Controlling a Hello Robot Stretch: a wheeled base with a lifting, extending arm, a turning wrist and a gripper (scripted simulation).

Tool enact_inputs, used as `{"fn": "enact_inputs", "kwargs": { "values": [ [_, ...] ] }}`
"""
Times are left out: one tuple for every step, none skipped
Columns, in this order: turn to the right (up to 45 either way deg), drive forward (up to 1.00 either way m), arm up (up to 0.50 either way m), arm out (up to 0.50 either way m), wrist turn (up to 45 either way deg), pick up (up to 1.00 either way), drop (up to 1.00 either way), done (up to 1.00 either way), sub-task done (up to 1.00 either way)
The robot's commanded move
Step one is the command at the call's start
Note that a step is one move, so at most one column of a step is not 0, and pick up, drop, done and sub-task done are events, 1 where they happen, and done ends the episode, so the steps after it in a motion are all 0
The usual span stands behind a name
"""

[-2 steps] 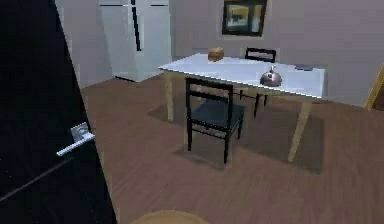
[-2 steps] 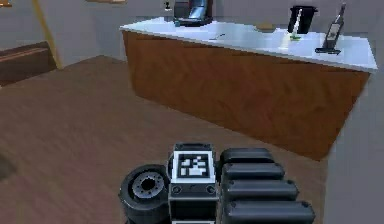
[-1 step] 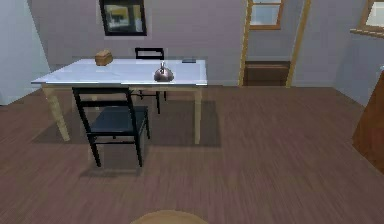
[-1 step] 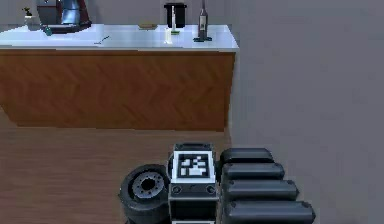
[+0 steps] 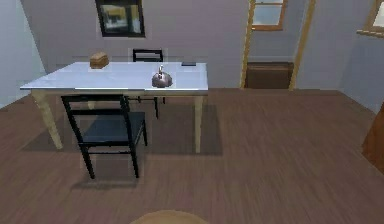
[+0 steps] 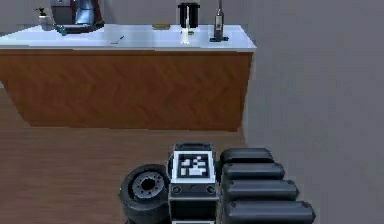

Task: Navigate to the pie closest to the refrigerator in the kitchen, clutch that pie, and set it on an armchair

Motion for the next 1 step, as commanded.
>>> {"fn": "enact_inputs", "kwargs": {
  "values": [
    [-45.0, 0.00, 0.00, 0.00, 0.0, 0.00, 0.00, 0.00, 0.00]
  ]
}}
